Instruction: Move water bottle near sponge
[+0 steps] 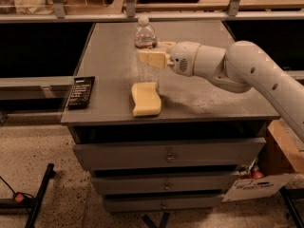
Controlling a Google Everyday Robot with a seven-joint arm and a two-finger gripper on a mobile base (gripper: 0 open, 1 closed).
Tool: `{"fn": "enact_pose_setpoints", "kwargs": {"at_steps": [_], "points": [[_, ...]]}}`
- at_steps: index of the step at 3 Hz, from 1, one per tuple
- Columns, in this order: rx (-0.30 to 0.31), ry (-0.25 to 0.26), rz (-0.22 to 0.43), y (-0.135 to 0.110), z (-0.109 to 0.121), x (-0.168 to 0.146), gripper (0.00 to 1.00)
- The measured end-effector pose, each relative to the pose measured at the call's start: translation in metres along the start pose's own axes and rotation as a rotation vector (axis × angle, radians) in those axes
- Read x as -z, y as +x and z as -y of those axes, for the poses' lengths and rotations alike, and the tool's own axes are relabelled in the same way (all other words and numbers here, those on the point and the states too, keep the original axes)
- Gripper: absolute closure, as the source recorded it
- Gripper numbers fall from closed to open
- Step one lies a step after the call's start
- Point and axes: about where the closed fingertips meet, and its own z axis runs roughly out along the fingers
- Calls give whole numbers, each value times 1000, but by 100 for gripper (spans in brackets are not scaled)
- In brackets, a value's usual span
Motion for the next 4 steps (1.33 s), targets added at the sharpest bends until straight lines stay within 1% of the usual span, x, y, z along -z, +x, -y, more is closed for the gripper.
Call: {"fn": "enact_pose_setpoints", "kwargs": {"at_steps": [1, 2, 3, 4], "points": [[-8, 2, -4, 6, 3, 0, 13], [-11, 17, -7, 10, 8, 2, 0], [-3, 50, -13, 11, 16, 9, 0], [52, 108, -70, 5, 33, 26, 0]]}}
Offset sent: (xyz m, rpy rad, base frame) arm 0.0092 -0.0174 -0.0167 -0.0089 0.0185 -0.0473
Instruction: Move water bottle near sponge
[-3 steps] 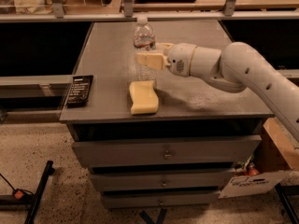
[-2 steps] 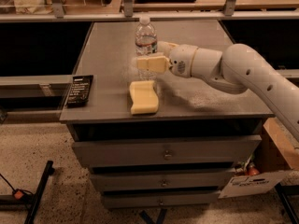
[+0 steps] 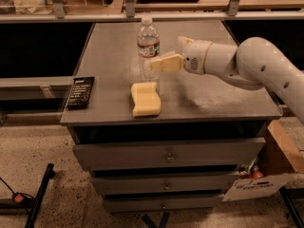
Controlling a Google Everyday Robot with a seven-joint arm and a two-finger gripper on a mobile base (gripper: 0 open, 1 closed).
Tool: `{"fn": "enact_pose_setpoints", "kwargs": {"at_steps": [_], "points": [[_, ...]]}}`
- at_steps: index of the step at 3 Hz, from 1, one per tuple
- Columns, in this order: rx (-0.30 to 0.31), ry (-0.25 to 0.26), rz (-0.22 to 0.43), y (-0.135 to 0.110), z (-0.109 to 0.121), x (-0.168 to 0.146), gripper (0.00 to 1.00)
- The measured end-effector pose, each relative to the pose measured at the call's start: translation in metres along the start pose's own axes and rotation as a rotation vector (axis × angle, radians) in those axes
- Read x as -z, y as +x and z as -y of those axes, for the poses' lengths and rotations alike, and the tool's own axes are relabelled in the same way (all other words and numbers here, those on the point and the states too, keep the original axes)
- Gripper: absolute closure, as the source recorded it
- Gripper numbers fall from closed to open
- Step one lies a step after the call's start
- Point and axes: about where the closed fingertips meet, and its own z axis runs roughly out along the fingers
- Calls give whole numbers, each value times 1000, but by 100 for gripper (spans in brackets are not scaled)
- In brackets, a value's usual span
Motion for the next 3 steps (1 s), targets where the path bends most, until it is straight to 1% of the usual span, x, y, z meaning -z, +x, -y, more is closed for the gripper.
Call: {"fn": "enact_pose_setpoints", "kwargs": {"at_steps": [1, 2, 3], "points": [[88, 57, -61, -6, 37, 36, 0], [117, 139, -109, -22, 78, 80, 0], [117, 149, -111, -22, 83, 84, 0]]}}
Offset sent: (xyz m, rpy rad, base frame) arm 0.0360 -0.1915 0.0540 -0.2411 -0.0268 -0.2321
